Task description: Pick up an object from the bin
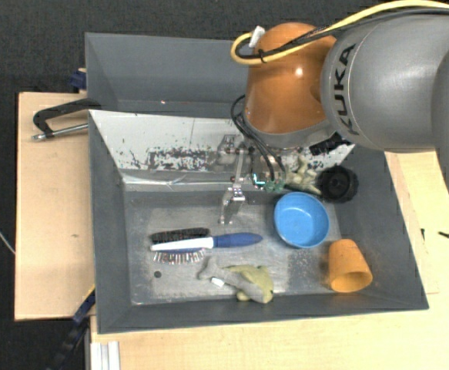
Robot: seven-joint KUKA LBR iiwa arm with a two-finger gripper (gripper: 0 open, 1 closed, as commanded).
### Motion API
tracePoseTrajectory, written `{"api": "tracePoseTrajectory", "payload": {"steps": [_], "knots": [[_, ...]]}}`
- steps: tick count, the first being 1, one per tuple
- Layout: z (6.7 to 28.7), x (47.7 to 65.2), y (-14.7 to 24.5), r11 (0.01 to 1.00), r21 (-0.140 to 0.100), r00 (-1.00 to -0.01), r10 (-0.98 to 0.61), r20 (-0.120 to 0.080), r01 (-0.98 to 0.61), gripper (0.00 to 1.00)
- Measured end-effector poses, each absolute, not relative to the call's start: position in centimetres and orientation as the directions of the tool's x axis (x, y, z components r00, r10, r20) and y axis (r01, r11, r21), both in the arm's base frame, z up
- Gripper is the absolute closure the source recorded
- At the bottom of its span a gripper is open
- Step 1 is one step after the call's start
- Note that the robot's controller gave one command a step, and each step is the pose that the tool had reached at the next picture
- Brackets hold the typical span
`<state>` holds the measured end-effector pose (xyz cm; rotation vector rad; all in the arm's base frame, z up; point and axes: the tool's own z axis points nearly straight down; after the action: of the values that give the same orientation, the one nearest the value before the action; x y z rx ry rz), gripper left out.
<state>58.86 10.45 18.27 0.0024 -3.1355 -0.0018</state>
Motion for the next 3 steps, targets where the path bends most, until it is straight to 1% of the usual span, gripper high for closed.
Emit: {"api": "tracePoseTrajectory", "payload": {"steps": [1,2,3], "knots": [[7.2,54.9,14.1,0.969,0.001,-0.969,-0.248,-0.004,-0.248,0.0],[10.2,54.4,11.9,0.988,0.001,-0.988,-0.157,-0.006,-0.158,0.0],[10.1,53.1,13.1,0.952,0.001,-0.952,-0.305,-0.001,-0.305,0.0]]}}
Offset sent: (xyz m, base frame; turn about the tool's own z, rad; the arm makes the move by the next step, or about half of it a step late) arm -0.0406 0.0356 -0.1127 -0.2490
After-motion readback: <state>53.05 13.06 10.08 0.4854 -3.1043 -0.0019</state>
